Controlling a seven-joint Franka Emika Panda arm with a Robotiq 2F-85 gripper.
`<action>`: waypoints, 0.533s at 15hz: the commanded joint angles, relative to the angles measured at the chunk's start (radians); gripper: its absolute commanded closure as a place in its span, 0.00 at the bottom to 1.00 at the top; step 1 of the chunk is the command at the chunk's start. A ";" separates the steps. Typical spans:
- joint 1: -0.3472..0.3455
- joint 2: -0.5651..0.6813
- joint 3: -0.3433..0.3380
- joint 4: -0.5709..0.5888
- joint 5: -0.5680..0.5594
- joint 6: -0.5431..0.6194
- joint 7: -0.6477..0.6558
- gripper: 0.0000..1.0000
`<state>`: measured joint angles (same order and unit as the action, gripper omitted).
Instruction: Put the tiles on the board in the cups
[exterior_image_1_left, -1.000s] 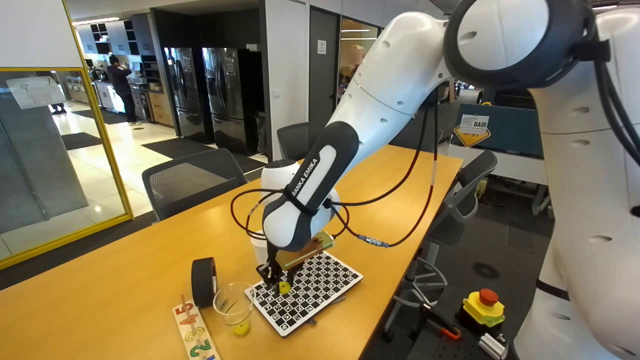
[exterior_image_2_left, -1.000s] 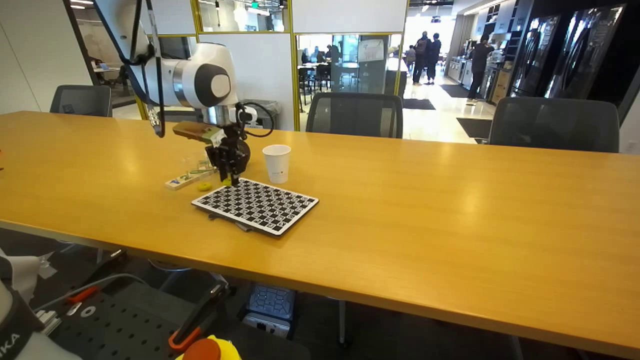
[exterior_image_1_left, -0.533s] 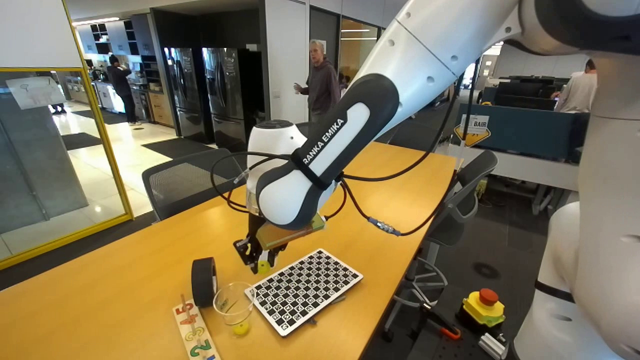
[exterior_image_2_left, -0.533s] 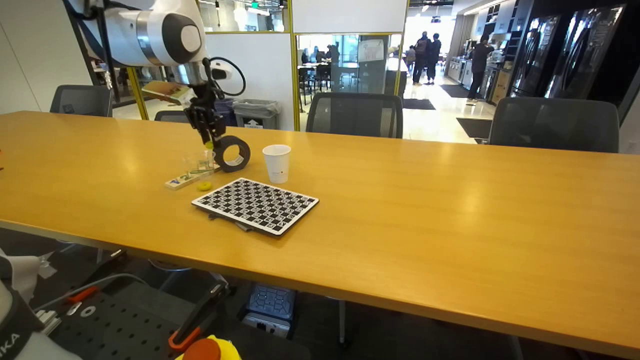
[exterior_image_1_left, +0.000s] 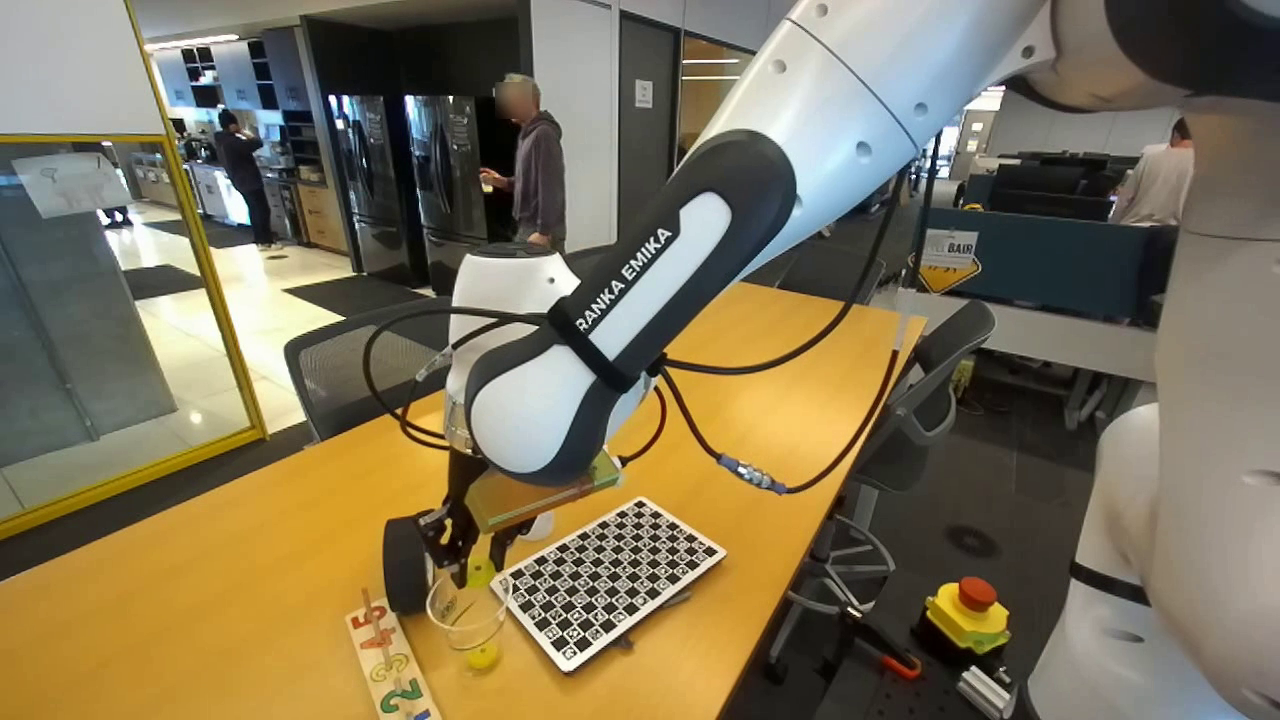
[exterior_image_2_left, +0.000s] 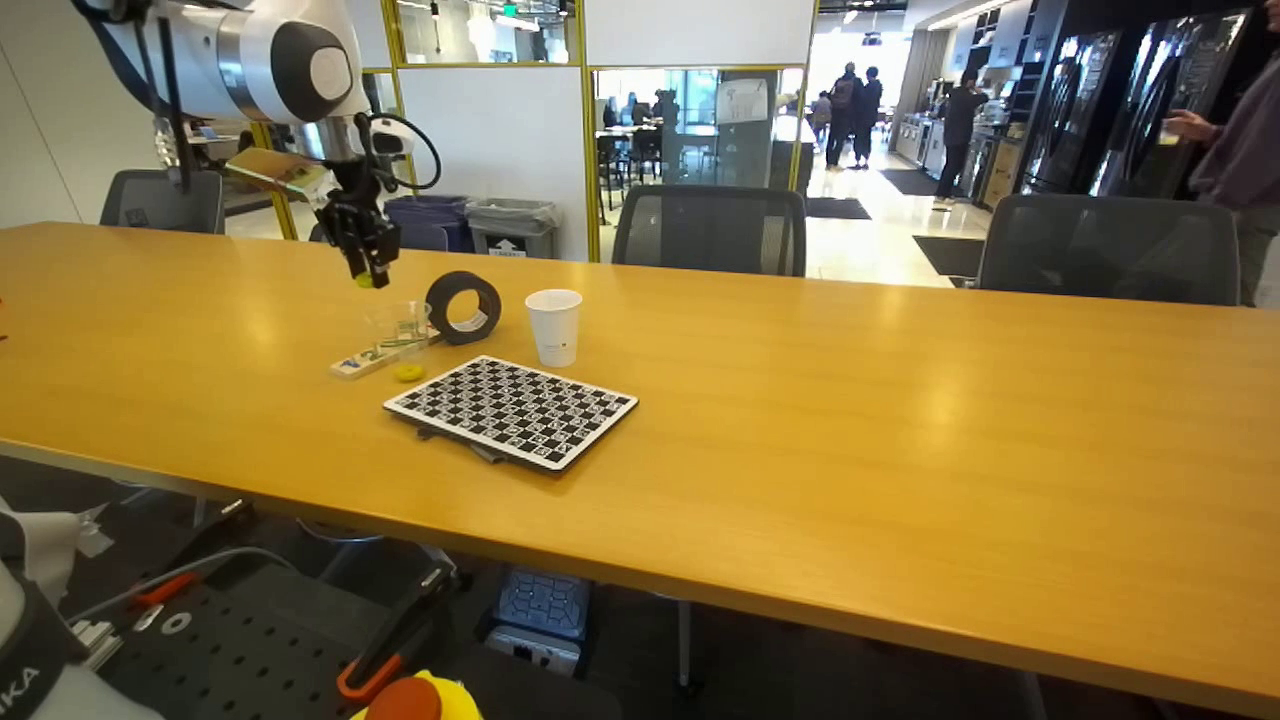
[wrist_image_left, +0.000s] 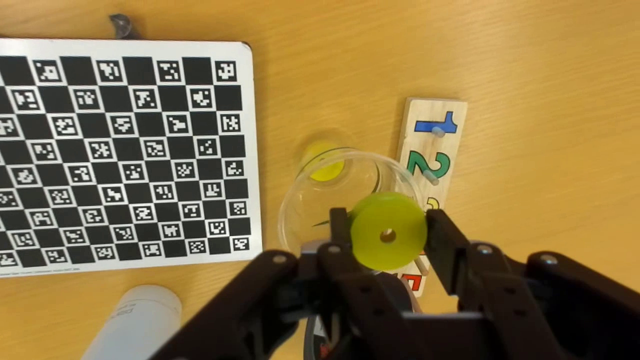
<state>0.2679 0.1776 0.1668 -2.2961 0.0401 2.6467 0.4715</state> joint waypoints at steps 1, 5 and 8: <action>-0.005 0.064 0.004 0.063 0.030 -0.006 -0.023 0.82; -0.008 0.135 -0.007 0.126 0.032 -0.018 -0.029 0.82; -0.008 0.178 -0.018 0.166 0.032 -0.028 -0.029 0.82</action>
<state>0.2608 0.3089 0.1572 -2.1982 0.0453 2.6454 0.4686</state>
